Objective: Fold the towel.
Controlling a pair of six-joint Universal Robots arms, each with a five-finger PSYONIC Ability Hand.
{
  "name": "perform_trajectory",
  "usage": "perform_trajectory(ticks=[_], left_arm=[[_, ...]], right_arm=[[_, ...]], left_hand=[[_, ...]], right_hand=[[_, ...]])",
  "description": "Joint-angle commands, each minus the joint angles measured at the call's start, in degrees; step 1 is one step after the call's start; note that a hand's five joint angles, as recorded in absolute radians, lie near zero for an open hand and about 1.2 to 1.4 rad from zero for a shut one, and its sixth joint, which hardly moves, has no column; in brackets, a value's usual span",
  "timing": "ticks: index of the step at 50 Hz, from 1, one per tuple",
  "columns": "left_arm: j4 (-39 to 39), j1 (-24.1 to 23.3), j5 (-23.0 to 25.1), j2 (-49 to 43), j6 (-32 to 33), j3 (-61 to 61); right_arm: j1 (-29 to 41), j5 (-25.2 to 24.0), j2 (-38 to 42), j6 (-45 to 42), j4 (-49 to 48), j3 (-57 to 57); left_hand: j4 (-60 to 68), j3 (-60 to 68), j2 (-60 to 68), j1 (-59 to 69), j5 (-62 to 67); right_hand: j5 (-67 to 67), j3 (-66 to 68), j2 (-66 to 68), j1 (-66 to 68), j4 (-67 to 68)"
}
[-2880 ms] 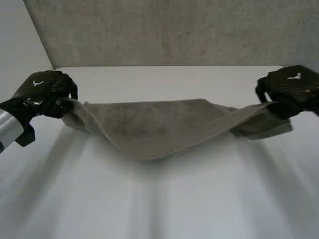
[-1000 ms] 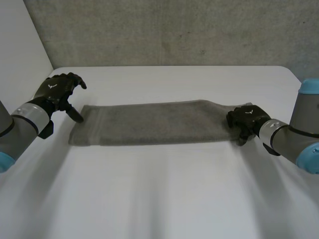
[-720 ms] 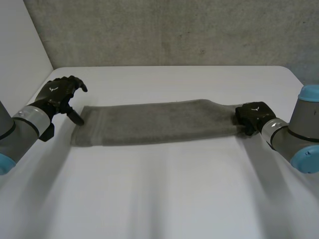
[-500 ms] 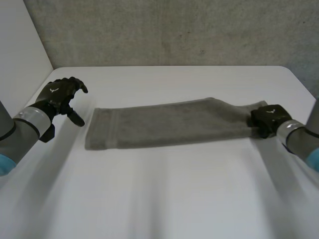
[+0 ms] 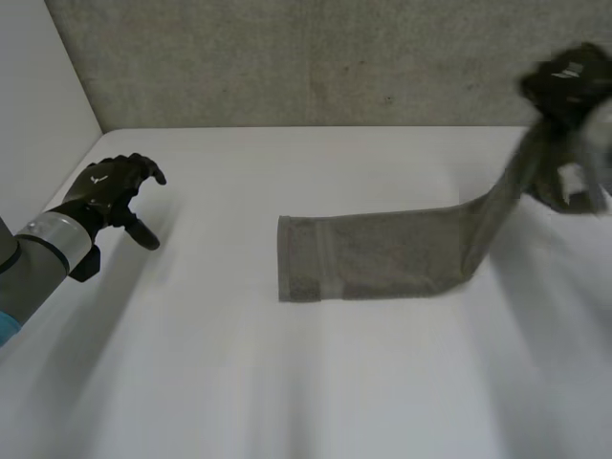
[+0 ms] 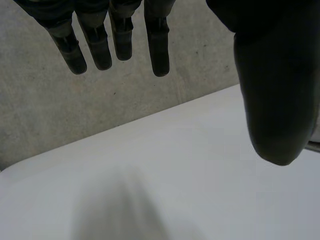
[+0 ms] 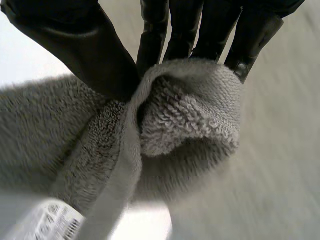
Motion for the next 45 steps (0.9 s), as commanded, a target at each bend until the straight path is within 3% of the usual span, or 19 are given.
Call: perform_trajectory(ticks=[1, 3, 5, 6, 7, 8, 9, 18, 28, 36, 45], left_arm=[[0.1, -0.3, 0.0, 0.7, -0.2, -0.4], [0.2, -0.2, 0.0, 1.2, -0.2, -1.1], [0.3, -0.1, 0.0, 1.3, -0.2, -1.4], [0.8, -0.1, 0.0, 1.3, -0.2, -1.7], [0.8, -0.1, 0.0, 1.3, -0.2, -1.7], [1.1, -0.1, 0.0, 1.3, -0.2, -1.9], [1.3, -0.1, 0.0, 1.3, -0.2, -2.4], [2.2, 0.0, 0.2, 1.3, -0.1, -3.6], [2.2, -1.5, 0.1, 1.2, -0.1, -3.7], [2.9, -9.0, 0.2, 1.1, -0.1, -1.6], [3.8, -17.1, 0.0, -0.6, -0.2, 3.6]], right_arm=[[19.7, -1.3, 3.9, 0.1, -0.3, 0.3], [28.0, -1.3, 7.5, -0.3, -0.6, 1.6], [30.4, -1.3, 9.3, -0.3, -0.9, 2.2], [31.3, -1.1, 11.1, -0.5, -1.5, 2.9], [31.3, -1.1, 11.1, -0.5, -1.5, 2.9], [31.6, -0.1, 12.9, -0.4, -1.8, 3.4], [31.4, 0.5, 14.1, -0.2, -1.8, 3.9], [25.1, 2.5, 13.1, 0.6, -1.6, 11.0], [17.6, 2.1, 5.7, 6.2, -7.0, 24.9], [10.0, -1.5, 0.6, 8.9, -14.7, 36.8], [7.5, -5.3, -5.5, 15.0, -17.5, 41.0]], left_hand=[[-3.9, -3.4, -3.2, -3.5, -2.2], [-3.9, -3.4, -3.2, -3.5, -2.2], [-3.9, -3.4, -3.2, -3.5, -2.2], [-3.9, -3.4, -3.2, -3.5, -2.2], [-3.9, -3.4, -3.2, -3.5, -2.2], [-3.9, -3.4, -3.2, -3.5, -2.2], [-3.9, -3.4, -3.2, -3.5, -2.2], [-3.9, -3.4, -3.2, -3.5, -2.2], [-3.9, -3.4, -3.2, -3.5, -2.2], [-3.9, -3.4, -3.2, -3.5, -2.2], [-3.7, -3.2, -3.1, -3.3, -2.0]], right_hand=[[4.6, 4.8, 5.5, 3.2, 3.6], [4.6, 4.8, 5.5, 3.2, 3.6], [4.1, 4.3, 5.1, 2.8, 3.1], [-19.0, -18.8, -18.1, -20.4, -20.0], [-19.2, -19.1, -18.3, -20.6, -20.2], [-53.7, -53.5, -52.8, -55.1, -54.7], [-65.4, -65.2, -64.5, -66.8, -66.4], [-65.4, -65.2, -64.5, -66.8, -66.4], [-65.4, -65.2, -64.5, -66.8, -66.4], [-65.4, -65.2, -64.5, -66.8, -66.4], [-65.4, -65.2, -64.5, -66.8, -66.4]])
